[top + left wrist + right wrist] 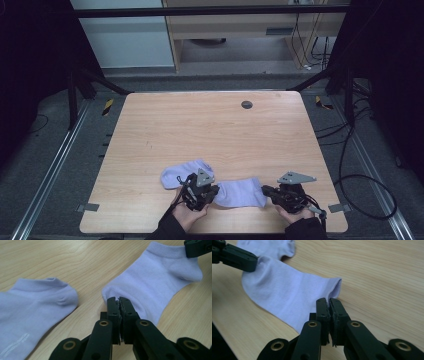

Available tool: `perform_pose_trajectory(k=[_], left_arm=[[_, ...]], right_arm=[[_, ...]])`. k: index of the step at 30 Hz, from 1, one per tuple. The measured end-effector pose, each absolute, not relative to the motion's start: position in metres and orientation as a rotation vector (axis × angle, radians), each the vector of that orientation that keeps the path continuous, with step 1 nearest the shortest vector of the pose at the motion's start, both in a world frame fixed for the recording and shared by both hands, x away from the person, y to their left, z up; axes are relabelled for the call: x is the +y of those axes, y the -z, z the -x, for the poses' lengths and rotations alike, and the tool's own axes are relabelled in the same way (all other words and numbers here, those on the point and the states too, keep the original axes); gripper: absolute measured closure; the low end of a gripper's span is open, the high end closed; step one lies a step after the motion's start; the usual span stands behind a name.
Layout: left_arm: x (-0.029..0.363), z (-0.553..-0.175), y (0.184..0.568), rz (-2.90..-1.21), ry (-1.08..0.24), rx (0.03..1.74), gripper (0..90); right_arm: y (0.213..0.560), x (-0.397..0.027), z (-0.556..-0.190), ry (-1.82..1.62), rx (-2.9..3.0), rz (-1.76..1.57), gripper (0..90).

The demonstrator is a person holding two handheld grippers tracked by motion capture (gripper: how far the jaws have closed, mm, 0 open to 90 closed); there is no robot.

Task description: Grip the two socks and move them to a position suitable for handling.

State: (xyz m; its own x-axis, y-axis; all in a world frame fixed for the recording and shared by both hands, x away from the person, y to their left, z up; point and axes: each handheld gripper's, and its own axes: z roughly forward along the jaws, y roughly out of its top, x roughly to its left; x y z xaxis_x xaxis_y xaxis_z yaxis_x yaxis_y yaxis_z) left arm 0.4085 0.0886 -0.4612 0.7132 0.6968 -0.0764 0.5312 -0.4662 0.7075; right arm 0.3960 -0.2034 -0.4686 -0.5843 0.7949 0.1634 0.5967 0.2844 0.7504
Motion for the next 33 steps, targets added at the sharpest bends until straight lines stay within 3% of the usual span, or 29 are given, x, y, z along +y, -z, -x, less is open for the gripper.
perform_pose_trajectory(k=[10,24,30,33], left_arm=[[0.122,-0.404,0.467,-2.226,-0.320,0.968,87.3],[0.131,-0.405,0.483,-2.281,-0.318,0.989,86.2],[0.131,-0.405,0.484,-2.288,-0.325,0.983,81.0],[0.134,-0.405,0.480,-2.271,-0.338,0.986,75.4]], right_arm=[[0.474,-0.174,-0.397,-1.190,2.380,-1.241,86.3],[0.492,-0.163,-0.406,-1.099,2.424,-1.217,85.4],[0.494,-0.163,-0.406,-1.095,2.415,-1.207,81.2],[0.492,-0.165,-0.406,-1.106,2.395,-1.212,74.7]])
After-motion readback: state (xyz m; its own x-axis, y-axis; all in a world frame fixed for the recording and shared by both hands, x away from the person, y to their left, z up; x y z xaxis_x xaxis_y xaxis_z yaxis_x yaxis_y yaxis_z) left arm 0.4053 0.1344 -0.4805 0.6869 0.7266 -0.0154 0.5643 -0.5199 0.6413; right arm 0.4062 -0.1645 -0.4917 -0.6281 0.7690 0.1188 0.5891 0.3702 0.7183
